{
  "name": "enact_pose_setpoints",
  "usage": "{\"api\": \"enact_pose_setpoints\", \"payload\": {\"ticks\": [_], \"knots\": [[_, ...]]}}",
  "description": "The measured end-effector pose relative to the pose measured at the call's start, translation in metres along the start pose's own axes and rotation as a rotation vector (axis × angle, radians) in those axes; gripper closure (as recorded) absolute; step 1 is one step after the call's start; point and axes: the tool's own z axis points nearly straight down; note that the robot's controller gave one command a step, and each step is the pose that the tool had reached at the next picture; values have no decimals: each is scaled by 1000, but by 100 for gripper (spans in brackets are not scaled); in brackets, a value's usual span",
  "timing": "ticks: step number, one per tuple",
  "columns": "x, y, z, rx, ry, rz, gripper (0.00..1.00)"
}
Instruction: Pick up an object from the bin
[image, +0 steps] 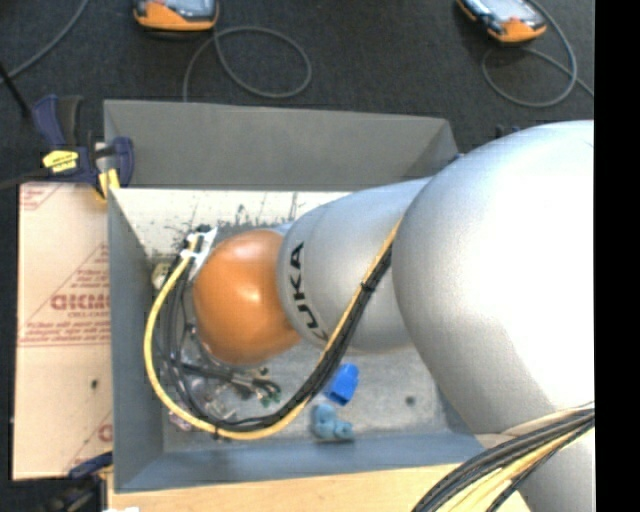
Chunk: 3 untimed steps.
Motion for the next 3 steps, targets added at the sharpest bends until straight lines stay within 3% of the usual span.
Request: {"api": "enact_pose_setpoints", "payload": {"ticks": [1,2,3], "knots": [[-5,9,26,0,10,-27,0],[-2,7,23,-1,11,-33,0],[6,-20,-20,1,0,-85,0]]}}
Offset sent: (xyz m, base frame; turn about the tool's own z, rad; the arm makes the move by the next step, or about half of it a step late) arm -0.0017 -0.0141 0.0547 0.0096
